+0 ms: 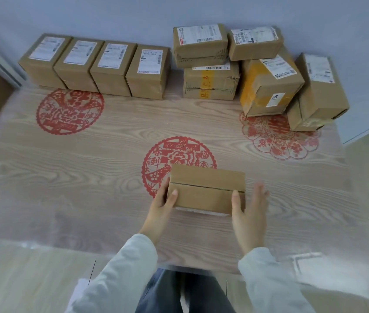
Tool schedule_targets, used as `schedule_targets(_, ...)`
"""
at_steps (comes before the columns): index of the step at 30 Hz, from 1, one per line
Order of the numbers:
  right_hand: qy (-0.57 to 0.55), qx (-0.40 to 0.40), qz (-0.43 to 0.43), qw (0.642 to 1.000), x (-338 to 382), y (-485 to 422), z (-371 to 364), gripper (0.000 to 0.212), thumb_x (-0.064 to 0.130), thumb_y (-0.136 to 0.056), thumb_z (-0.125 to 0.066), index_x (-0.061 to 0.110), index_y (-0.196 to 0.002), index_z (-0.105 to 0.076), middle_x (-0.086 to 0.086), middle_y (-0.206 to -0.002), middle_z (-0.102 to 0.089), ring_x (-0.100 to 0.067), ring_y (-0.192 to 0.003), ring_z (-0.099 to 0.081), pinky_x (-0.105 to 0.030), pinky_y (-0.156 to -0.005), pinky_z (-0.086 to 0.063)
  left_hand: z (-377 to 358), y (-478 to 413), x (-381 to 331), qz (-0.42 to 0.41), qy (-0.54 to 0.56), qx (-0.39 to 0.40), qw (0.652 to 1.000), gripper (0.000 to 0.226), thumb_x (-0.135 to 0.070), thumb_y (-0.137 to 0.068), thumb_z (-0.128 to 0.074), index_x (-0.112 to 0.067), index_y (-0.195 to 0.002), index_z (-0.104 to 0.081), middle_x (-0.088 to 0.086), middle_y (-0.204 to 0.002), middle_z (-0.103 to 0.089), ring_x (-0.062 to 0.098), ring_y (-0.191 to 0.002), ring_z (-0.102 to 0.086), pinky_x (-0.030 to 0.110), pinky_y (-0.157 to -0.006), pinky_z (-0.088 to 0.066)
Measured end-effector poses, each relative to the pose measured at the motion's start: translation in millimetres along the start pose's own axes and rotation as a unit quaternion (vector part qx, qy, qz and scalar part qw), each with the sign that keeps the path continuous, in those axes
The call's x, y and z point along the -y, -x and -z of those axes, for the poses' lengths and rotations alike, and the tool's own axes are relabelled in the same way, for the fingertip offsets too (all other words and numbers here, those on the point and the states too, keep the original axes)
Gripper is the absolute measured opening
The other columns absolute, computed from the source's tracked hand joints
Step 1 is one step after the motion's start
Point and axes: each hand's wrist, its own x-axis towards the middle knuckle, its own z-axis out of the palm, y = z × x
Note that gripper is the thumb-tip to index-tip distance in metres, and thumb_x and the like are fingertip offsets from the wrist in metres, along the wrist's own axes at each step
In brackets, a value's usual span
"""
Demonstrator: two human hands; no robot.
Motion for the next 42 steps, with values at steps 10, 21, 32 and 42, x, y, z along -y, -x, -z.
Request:
schedule_targets(10, 0.314, 0.022, 0.317, 0.895, 34, -32, -36, 0.074, 0.053, -0.100, -0.005, -0.001, -0.146, -0.024, -0.015, -0.154, -0.025, -0.022, -0.143, -0.010, -0.037, -0.117, 0.002, -1, -14, 2, -0.005, 0.005, 0.025, 1.000, 0.031, -0.026, -0.100, -0.042, -0.041, -0.126, -0.036, -0.028, -0.115, -0.051, -0.023, -0.097, -0.050, 0.000, -0.077, -0.041)
schedule_targets(21, 0.318, 0.016, 0.343, 0.884, 27, -38, -42, 0.069, 0.048, -0.101, -0.005, 0.000, -0.147, -0.024, -0.014, -0.156, -0.024, -0.026, -0.144, -0.019, -0.041, -0.117, -0.009, -5, -18, 7, -0.010, 0.014, 0.016, 1.000, 0.038, -0.026, -0.100, -0.040, -0.035, -0.136, -0.034, -0.025, -0.124, -0.049, -0.024, -0.102, -0.048, -0.002, -0.079, -0.038)
schedule_targets(32, 0.315, -0.003, 0.342, 0.885, 27, -38, -45, 0.059, 0.037, -0.099, -0.024, 0.001, -0.145, -0.032, -0.014, -0.153, -0.031, -0.027, -0.142, -0.028, -0.041, -0.115, -0.018, -2, -22, 13, -0.021, 0.014, 0.031, 0.999, 0.039, -0.024, -0.100, -0.039, -0.031, -0.138, -0.035, -0.016, -0.131, -0.051, -0.016, -0.111, -0.049, 0.000, -0.084, -0.039)
schedule_targets(42, 0.302, -0.021, 0.349, 0.887, 28, -38, -44, 0.056, 0.038, -0.097, -0.030, 0.001, -0.136, -0.045, -0.014, -0.134, -0.053, -0.033, -0.126, -0.048, -0.043, -0.111, -0.022, -1, -23, 17, -0.023, 0.016, 0.041, 0.999, 0.033, -0.025, -0.101, -0.039, -0.042, -0.128, -0.035, -0.016, -0.128, -0.050, -0.012, -0.112, -0.048, 0.006, -0.086, -0.041)
